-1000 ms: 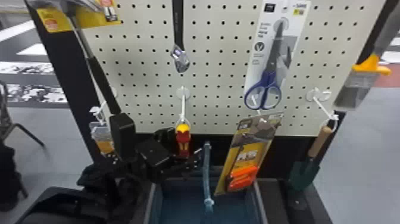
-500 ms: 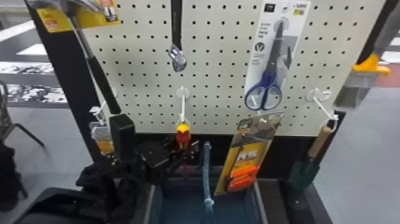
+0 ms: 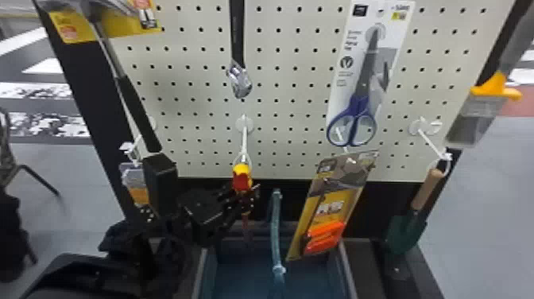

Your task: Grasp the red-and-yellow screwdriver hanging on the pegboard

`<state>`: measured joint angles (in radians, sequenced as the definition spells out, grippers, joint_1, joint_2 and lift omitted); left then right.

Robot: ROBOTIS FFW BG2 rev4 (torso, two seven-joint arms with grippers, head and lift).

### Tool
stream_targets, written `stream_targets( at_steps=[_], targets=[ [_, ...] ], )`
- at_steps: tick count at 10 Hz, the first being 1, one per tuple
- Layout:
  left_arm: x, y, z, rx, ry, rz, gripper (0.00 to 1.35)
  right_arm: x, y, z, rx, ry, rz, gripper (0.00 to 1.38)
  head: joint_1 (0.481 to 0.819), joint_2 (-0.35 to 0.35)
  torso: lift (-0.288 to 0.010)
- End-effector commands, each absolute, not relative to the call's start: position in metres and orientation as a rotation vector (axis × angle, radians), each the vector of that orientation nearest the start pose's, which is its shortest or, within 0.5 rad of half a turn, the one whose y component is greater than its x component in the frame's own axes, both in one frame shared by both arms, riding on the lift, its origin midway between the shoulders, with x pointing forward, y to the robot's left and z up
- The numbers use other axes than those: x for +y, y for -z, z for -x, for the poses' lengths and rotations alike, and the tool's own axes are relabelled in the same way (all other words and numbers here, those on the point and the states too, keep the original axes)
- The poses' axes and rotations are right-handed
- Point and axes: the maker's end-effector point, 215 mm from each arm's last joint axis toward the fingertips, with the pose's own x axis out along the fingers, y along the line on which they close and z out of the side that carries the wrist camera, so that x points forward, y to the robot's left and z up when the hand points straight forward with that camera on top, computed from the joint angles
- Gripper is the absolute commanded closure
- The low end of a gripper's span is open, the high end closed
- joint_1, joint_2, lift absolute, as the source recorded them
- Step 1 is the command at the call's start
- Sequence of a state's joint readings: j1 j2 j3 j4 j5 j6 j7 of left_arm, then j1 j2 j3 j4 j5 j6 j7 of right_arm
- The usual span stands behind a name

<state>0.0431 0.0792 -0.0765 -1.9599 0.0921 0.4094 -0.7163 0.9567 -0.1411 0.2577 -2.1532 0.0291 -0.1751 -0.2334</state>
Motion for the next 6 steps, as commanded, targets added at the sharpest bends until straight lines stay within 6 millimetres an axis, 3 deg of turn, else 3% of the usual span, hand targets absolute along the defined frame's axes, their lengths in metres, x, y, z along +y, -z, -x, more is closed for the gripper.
stream_targets(
  at_steps=[1, 6],
  targets=[
    [0.056, 0.271, -0.5118, 0.064, 0.827, 0.033, 1.09, -0.1483, 0.3981, -0.2805, 0.218, -0.051, -0.049, 0.33, 0.549, 0.0, -0.1],
    [0.0563, 0.2721, -0.5115, 0.066, 0.826, 0.034, 1.08, -0.148, 0.3981, -0.2805, 0.218, -0.053, -0.049, 0.33, 0.549, 0.0, -0.1]
  ],
)
